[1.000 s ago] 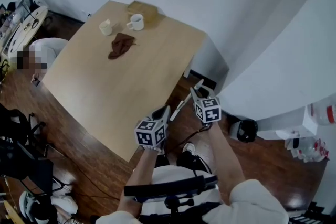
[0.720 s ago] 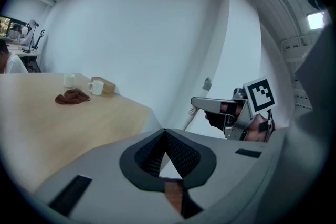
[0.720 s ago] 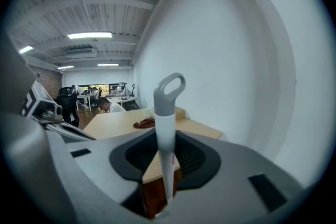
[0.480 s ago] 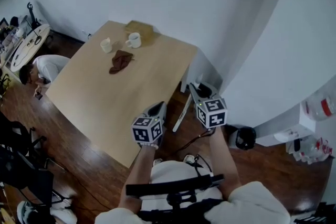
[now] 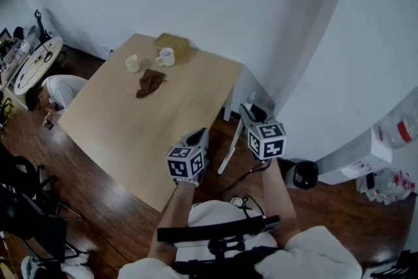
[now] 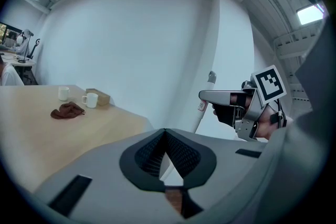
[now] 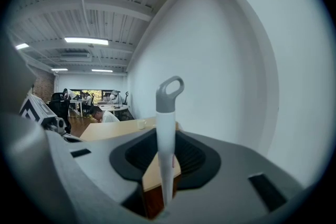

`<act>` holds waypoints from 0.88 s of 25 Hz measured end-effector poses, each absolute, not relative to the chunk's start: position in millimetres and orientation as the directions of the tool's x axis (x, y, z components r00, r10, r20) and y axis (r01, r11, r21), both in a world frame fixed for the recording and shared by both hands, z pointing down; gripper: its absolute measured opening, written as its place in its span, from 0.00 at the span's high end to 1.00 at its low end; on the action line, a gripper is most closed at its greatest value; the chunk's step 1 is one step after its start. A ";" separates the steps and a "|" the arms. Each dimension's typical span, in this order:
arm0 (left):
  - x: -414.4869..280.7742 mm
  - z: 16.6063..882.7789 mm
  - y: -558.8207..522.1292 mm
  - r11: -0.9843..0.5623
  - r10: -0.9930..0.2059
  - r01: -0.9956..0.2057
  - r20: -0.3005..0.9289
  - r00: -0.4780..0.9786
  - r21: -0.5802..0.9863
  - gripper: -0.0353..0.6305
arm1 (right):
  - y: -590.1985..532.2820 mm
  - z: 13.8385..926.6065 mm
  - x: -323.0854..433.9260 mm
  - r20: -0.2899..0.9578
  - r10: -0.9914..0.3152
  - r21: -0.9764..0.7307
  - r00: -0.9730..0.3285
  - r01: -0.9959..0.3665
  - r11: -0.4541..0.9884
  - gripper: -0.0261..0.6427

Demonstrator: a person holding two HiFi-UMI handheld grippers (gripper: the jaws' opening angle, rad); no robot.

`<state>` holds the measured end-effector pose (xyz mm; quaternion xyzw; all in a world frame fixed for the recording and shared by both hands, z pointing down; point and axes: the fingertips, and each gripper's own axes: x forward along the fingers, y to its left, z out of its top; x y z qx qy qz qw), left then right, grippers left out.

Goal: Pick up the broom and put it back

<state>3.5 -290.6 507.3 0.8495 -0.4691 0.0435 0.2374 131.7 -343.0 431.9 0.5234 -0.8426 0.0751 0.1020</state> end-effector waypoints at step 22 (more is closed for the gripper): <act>-7.2 518.3 -302.2 -0.421 -0.777 -0.826 0.320 0.542 0.376 0.96 | -356.8 459.2 126.3 0.290 -0.837 -0.024 -0.465 -0.877 0.479 0.77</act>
